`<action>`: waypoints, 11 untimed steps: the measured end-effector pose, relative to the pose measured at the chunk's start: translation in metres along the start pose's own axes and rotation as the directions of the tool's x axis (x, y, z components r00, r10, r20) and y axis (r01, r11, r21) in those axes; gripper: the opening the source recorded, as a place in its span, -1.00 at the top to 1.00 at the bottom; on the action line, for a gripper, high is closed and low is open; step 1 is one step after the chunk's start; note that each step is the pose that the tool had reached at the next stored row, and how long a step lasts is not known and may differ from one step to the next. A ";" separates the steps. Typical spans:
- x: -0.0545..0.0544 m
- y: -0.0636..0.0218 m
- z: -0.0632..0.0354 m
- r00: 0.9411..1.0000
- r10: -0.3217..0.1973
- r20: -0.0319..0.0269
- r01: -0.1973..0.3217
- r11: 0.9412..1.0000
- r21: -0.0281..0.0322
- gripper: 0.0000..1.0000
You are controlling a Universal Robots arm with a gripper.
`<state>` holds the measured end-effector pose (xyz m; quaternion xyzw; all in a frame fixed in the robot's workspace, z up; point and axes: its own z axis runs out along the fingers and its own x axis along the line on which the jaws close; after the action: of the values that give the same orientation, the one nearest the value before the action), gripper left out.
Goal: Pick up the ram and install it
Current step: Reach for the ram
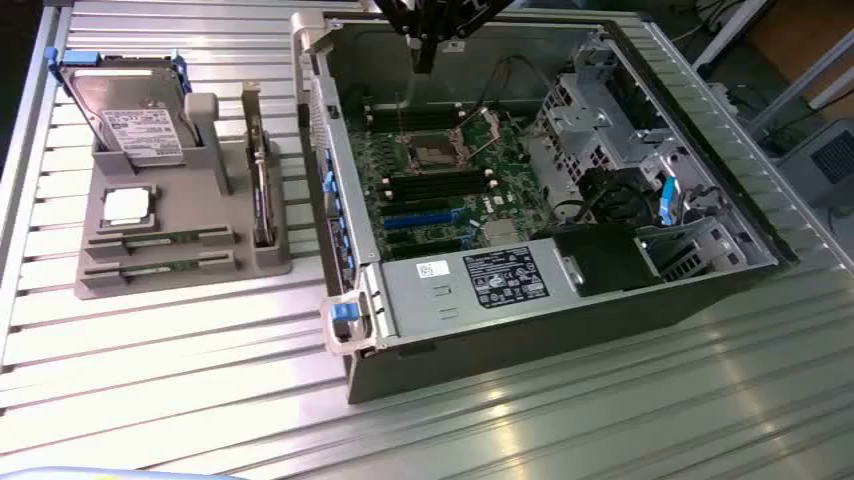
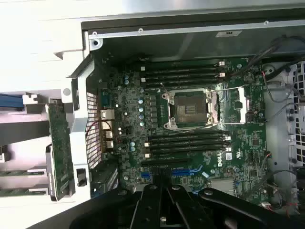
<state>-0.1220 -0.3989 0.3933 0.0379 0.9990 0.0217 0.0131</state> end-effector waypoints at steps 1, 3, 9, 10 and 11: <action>0.002 -0.0002 -0.0001 1.000 0.000 0.000 0.000 1.000 0.000 0.80; 0.005 -0.0004 -0.0002 1.000 0.000 0.000 0.000 1.000 0.000 0.80; 0.010 -0.0007 -0.0003 1.000 0.000 0.000 0.000 1.000 0.000 0.80; 0.011 -0.0008 -0.0003 1.000 0.000 0.000 0.000 1.000 0.000 0.80; 0.011 -0.0009 -0.0003 1.000 0.000 0.000 0.000 1.000 0.000 0.80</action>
<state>-0.1334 -0.3989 0.3933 0.0379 0.9990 0.0217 0.0131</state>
